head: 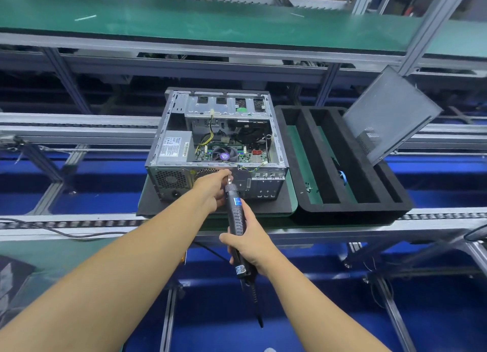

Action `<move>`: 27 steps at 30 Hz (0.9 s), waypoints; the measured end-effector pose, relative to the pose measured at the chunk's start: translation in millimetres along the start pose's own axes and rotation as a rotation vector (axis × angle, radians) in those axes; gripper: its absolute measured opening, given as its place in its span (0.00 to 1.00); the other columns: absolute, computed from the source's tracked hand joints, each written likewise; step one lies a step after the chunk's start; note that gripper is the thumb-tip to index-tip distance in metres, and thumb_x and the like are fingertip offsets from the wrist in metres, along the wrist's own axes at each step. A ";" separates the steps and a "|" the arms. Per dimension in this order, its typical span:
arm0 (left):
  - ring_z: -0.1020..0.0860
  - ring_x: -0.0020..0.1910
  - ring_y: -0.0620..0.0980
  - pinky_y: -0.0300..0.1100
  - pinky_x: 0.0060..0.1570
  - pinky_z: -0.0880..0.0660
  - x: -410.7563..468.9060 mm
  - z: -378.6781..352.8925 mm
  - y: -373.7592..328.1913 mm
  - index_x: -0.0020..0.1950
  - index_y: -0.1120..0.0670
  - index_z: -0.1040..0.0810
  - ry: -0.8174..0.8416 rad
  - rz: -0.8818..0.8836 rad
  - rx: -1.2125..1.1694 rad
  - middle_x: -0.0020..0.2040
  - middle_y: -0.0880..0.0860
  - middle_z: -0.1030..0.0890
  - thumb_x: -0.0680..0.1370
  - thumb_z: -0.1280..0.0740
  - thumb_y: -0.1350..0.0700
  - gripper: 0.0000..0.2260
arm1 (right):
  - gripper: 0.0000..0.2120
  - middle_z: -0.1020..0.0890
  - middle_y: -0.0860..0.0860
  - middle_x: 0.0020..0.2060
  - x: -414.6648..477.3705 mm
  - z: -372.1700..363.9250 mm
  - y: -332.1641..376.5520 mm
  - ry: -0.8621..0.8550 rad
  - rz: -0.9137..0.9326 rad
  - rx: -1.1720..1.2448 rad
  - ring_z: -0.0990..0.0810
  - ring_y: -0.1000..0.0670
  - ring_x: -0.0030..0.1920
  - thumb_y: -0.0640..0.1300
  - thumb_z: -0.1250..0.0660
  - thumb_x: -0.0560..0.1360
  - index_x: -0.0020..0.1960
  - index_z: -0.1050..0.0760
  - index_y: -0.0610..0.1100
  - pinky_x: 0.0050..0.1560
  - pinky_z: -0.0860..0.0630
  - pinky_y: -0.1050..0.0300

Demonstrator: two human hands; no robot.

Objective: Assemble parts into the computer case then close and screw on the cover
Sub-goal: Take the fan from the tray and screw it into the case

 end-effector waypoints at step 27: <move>0.22 0.38 0.47 0.39 0.31 0.24 1.9 8.9 30.1 0.53 0.52 0.18 0.064 -0.017 -0.024 0.43 0.47 0.15 0.78 0.29 0.51 0.07 | 0.47 0.19 0.52 0.37 -11.5 -3.6 -22.6 0.033 -0.011 0.013 0.19 0.50 0.33 0.44 0.27 0.68 0.76 0.47 0.71 0.33 0.19 0.52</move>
Point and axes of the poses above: each hand's wrist, its own x-axis towards the middle knuckle, its own z-axis out of the back of the hand, y = z × x, the point moved 2 cm from there along x, towards the middle knuckle
